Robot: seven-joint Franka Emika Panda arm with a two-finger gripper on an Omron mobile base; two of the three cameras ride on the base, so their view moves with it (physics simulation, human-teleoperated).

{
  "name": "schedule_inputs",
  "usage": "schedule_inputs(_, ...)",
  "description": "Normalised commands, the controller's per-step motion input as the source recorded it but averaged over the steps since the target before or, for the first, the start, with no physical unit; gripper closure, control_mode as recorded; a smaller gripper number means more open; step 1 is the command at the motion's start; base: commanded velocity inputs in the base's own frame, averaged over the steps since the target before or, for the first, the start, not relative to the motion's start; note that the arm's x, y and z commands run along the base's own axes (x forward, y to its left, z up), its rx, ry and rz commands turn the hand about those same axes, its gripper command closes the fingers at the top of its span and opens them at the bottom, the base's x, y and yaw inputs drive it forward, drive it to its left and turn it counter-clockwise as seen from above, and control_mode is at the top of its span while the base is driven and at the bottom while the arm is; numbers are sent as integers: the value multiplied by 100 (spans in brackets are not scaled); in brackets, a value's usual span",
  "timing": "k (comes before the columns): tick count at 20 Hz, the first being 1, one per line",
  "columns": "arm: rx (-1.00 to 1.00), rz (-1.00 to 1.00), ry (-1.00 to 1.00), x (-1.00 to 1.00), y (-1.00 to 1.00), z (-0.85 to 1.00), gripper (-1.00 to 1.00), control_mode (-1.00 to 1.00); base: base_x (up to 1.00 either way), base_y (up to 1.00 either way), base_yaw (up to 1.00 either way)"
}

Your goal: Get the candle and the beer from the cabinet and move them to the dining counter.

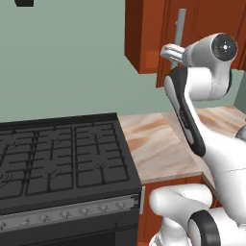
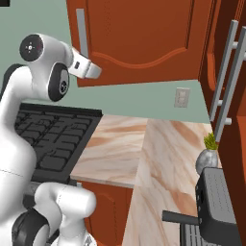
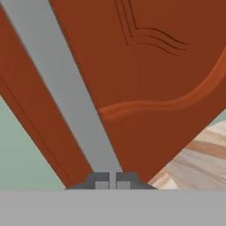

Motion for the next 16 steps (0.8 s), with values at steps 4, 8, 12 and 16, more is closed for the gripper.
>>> schedule_inputs(4,0,1,1,-85,-45,11,100,-100,0,0,0)
schedule_inputs(8,0,0,12,-66,-46,13,100,-100,0,0,0)
schedule_inputs(12,5,0,6,-37,16,2,100,-100,0,0,0)
schedule_inputs(16,6,-4,0,-1,61,0,-100,-100,0,0,0)
